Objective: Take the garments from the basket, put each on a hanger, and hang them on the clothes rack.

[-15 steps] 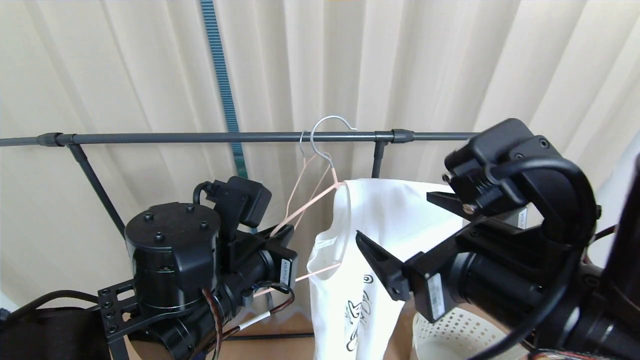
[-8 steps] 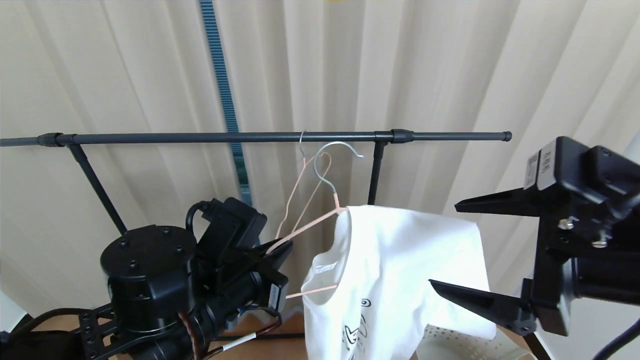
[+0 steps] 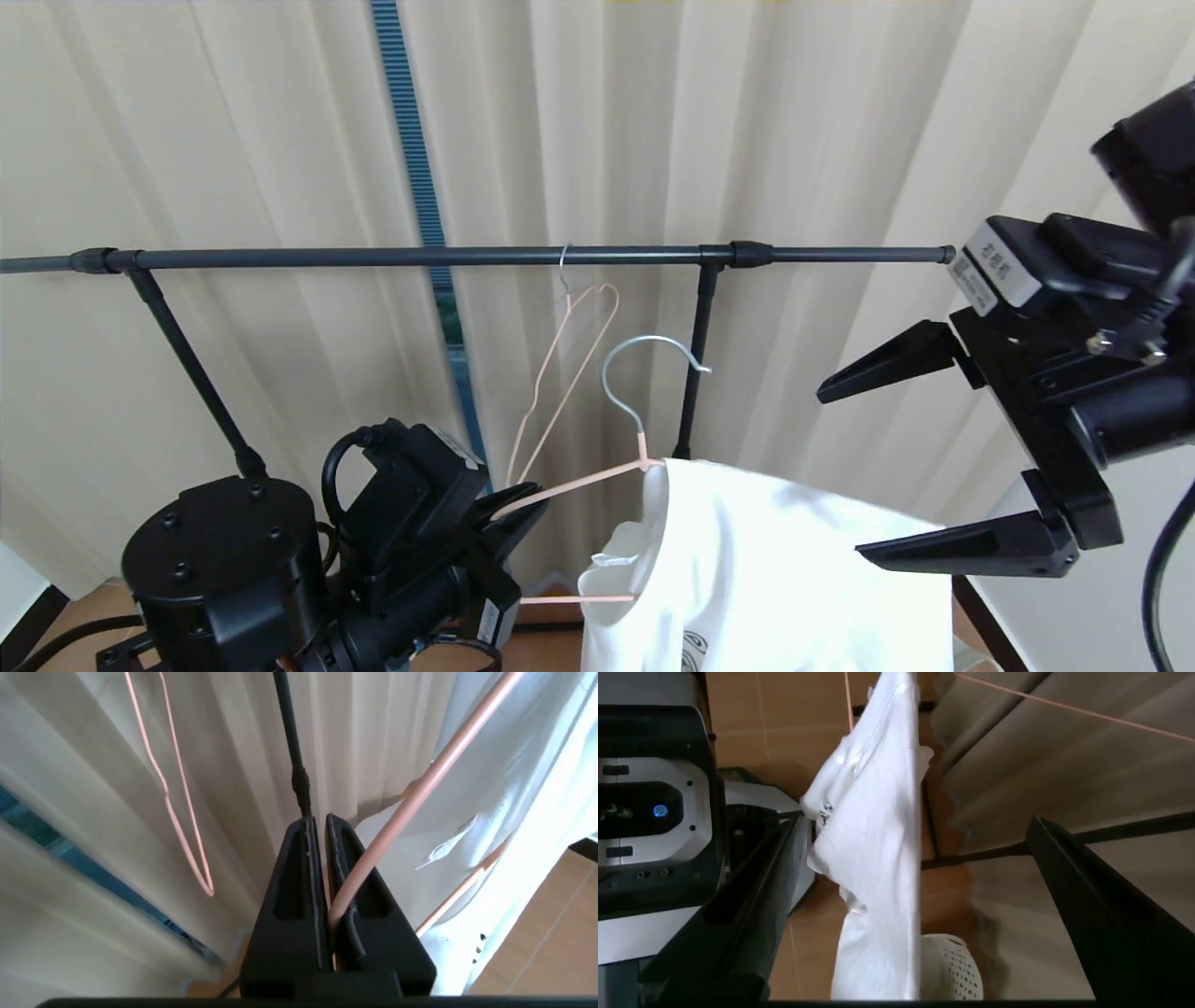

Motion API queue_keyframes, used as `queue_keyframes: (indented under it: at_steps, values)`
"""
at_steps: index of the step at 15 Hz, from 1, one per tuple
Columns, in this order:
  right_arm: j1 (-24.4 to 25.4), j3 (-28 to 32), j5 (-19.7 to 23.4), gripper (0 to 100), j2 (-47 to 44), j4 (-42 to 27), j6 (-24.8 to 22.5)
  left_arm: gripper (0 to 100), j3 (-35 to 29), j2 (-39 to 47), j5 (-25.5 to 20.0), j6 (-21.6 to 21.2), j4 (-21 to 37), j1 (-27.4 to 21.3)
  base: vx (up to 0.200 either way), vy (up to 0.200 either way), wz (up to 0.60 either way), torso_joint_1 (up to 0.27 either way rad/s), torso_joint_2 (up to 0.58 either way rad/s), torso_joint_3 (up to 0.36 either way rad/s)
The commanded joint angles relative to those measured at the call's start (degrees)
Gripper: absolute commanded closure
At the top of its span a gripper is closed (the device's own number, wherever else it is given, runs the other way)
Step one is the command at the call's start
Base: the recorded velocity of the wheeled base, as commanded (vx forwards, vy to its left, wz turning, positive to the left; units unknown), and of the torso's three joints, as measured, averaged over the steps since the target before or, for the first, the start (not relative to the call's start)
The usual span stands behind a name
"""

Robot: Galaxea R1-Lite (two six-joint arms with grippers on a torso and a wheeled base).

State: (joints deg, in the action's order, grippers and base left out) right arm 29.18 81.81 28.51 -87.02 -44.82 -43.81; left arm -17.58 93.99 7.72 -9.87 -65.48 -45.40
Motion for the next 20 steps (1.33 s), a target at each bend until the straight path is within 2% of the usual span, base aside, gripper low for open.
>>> queue_keyframes:
  at_steps: [1, 6, 10, 14, 20]
  values:
    - [-0.2, 2.8, 0.4, 0, -6.7, -1.0, 0.0, 100, 0.6, -0.1, 0.0, 0.1, -0.4, -0.8, 0.0, 0.0, 0.0, 0.0, 0.0, 0.0]
    - [3.0, 2.2, 0.4, 0, -10.1, 0.8, 6.7, 100, 0.5, 0.0, 0.0, 0.4, -1.3, -1.1, 0.0, 0.0, 0.0, 0.0, 0.0, 0.0]
    - [3.4, 0.0, 0.4, 0, -10.2, 1.4, 6.7, 100, 0.3, 0.0, 0.1, 0.7, -1.4, -1.1, 0.0, 0.0, 0.0, 0.0, 0.0, 0.0]
    - [3.4, -2.4, 0.3, 0, -10.8, 5.5, 6.6, 100, 0.2, 0.0, 0.1, 1.0, -1.8, -1.0, 0.0, 0.0, 0.0, 0.0, 0.0, 0.0]
    - [3.4, -1.9, 0.3, 0, -12.0, 5.9, 6.7, 100, 0.4, 0.1, 0.0, 1.4, -3.3, -1.0, 0.0, 0.0, 0.0, 0.0, 0.0, 0.0]
